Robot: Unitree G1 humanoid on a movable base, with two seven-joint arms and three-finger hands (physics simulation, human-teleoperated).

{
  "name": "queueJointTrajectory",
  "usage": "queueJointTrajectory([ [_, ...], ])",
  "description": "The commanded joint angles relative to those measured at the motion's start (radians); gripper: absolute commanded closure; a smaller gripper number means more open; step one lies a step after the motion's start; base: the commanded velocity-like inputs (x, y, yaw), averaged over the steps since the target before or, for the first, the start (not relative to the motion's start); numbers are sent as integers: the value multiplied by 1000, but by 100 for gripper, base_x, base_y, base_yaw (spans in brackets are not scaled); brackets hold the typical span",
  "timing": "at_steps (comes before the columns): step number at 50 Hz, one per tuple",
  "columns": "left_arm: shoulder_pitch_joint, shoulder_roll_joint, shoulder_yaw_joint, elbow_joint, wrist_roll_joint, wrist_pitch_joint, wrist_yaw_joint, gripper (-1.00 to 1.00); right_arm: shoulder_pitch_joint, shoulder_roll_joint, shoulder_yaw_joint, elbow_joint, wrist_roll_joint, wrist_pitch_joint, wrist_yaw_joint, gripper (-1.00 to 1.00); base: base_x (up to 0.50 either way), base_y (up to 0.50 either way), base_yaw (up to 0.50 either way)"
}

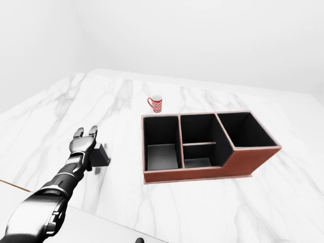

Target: Pick up the book and place it in the left compartment of the caddy.

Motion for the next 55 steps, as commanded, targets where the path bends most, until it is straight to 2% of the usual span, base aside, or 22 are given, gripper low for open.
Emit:
queueJointTrajectory([
  [1,66,-19,-58,65,20,0,-15,27,1,-2,-1,-3,3,0,-4,-100,0,0,0],
  [2,66,-20,-57,65,24,0,-11,86,3,-3,-4,-7,5,0,-7,-100,0,0,0],
  [3,66,-20,-56,65,24,0,-11,86,3,-3,-4,-7,5,0,-7,-100,0,0,0],
  [4,65,-21,-46,64,18,0,6,100,2,-2,-4,-4,3,0,-3,-100,0,0,0],
  [23,99,-29,-43,73,25,0,102,100,2,2,0,-2,-4,0,6,-100,0,0,0],
  [24,99,-29,-40,72,22,0,112,100,2,2,0,-2,-4,0,5,-100,0,0,0],
  [25,96,-25,-20,65,0,0,167,100,2,2,0,-2,-5,0,6,-100,0,0,0],
  [26,93,-22,-7,62,-20,0,185,100,2,2,0,-1,-6,0,6,-100,0,0,0],
  [28,91,-17,-10,57,-31,0,216,100,2,4,1,0,-7,0,9,-100,0,0,0],
  [40,108,32,-5,-38,-87,0,217,100,1,5,5,2,-11,0,11,-100,0,0,0],
  [44,139,46,7,-150,-90,0,217,100,3,4,0,-2,-6,0,7,-100,0,0,0],
  [47,252,47,19,-426,-47,0,217,100,1,4,0,1,-9,0,9,-100,0,0,0],
  [49,304,43,35,-546,-2,0,214,100,1,4,2,3,-8,0,10,-100,0,0,0],
  [54,411,26,90,-823,89,0,95,100,1,3,4,5,-8,0,10,-100,0,0,0],
  [55,418,19,105,-847,98,0,97,100,2,3,3,3,-7,0,8,-100,0,0,0],
])
